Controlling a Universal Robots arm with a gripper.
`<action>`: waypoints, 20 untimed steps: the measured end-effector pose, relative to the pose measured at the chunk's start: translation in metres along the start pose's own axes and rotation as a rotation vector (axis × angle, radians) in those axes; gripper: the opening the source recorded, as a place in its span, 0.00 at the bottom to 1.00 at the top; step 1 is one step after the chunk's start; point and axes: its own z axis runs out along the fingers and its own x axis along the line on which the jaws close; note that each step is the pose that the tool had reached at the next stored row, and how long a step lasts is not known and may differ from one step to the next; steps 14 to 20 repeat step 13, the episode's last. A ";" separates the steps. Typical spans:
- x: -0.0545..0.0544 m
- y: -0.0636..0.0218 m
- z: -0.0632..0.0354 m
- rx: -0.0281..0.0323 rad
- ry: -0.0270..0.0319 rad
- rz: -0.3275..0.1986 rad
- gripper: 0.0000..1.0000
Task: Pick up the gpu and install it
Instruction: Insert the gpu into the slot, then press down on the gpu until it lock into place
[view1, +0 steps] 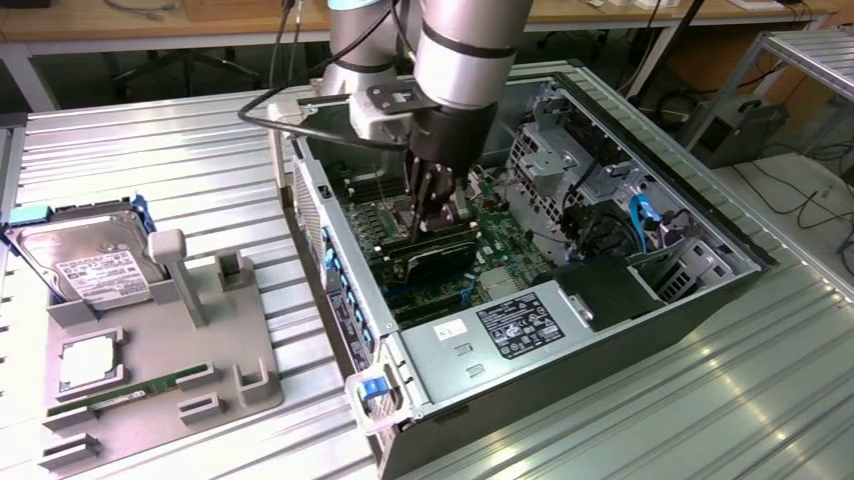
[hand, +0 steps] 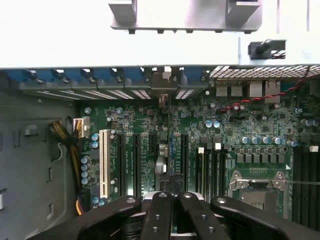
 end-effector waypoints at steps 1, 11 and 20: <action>0.000 0.0002 -0.0034 0.0000 0.0000 0.000 0.11; 0.000 0.0004 -0.0081 0.0001 -0.0002 0.000 0.11; 0.000 0.0004 -0.0082 0.0000 -0.0001 0.000 0.11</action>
